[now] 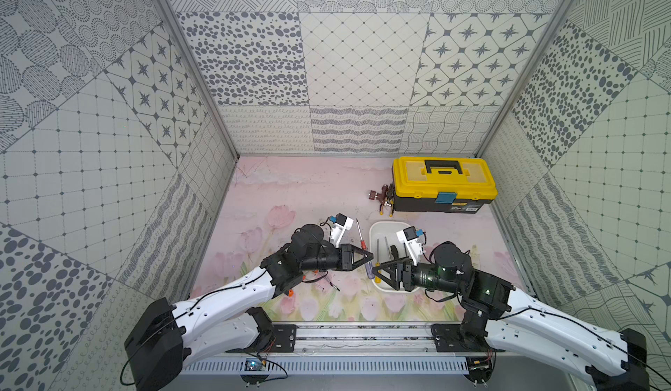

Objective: Put the screwdriver on the desktop into the storage box
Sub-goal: Place the screwdriver in the storage box.

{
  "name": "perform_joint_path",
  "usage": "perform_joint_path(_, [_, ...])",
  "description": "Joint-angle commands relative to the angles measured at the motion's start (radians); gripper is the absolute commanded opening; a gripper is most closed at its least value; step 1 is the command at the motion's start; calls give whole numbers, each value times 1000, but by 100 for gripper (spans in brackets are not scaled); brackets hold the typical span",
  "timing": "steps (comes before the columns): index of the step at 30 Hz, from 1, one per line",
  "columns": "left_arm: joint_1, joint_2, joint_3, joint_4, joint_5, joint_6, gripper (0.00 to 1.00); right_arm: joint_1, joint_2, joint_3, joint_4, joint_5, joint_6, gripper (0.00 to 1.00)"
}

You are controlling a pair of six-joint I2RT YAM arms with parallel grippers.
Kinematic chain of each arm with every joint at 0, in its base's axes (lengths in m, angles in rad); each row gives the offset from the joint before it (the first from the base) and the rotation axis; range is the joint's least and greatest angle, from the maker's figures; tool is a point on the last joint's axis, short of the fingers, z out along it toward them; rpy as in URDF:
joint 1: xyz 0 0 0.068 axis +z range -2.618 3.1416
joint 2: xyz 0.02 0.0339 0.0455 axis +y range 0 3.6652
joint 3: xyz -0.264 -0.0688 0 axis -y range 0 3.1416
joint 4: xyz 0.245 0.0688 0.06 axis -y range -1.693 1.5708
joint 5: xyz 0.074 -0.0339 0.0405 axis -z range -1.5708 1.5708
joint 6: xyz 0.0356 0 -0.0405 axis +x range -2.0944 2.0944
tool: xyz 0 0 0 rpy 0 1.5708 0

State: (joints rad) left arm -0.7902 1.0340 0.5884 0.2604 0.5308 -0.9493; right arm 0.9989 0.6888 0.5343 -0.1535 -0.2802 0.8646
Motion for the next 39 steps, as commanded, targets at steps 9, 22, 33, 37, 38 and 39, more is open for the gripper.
perform_joint_path(9, [4,5,-40,357,200,-74,0,-3,29,-38,181,-118,27,61])
perform_joint_path(22, [4,9,-50,363,202,-68,0,-3,28,-53,212,-123,33,12])
perform_joint_path(33, [3,-12,30,-12,-105,41,63,3,89,1,69,17,7,0])
perform_joint_path(37, [3,1,33,-24,-129,36,58,14,111,1,82,32,5,0])
perform_joint_path(38, [4,6,34,-27,-131,35,57,16,112,1,87,29,6,0])
perform_joint_path(39, [3,12,36,-30,-133,35,56,17,112,0,90,29,7,0])
